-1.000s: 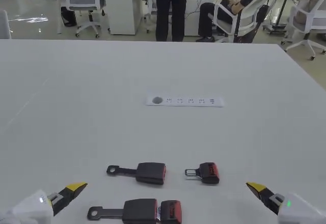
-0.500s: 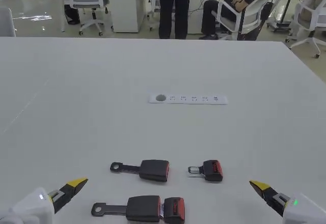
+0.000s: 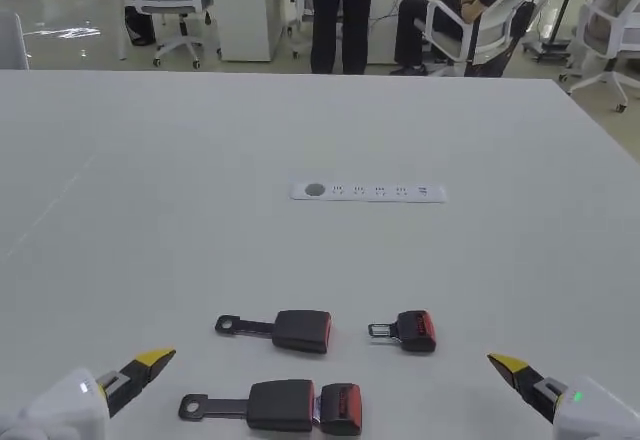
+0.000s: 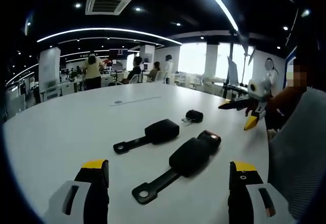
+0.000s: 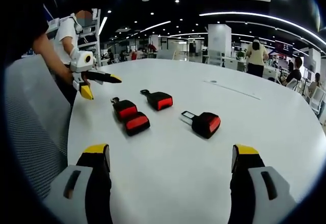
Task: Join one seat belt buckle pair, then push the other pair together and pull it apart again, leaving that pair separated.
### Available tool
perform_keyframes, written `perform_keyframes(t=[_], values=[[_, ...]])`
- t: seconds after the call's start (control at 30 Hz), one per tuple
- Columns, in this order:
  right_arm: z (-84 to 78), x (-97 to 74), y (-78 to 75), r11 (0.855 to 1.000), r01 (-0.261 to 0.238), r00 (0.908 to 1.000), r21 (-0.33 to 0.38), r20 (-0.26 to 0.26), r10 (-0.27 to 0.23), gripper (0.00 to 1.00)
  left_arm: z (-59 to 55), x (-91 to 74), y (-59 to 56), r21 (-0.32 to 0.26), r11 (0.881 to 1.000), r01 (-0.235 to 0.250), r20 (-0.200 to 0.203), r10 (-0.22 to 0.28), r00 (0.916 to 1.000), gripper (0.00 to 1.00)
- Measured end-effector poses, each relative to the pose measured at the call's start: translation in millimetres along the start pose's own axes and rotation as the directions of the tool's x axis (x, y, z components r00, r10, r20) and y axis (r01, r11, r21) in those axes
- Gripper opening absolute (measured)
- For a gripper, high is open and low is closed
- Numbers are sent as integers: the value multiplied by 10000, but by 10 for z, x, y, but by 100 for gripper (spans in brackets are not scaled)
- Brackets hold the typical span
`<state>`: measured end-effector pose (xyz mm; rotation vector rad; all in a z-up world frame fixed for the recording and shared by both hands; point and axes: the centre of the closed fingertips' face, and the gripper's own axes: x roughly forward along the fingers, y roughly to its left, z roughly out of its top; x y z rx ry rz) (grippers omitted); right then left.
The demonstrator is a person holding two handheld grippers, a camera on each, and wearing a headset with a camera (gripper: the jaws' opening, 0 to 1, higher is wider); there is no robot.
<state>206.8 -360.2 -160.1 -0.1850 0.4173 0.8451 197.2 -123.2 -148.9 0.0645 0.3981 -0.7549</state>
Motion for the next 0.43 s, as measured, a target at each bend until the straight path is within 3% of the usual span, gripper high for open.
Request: perform_keyframes(t=[0.13, 0.43], values=[[-11, 0, -1, 10000, -17, 10000, -8, -35, 17, 99, 67, 1, -38, -123, 9999, -6, 102, 7, 9999, 100], [-18, 10, -1, 10000, -37, 10000, 47, -19, 37, 99, 82, 0, -68, -133, 9998, 112, 108, -110, 9999, 100]])
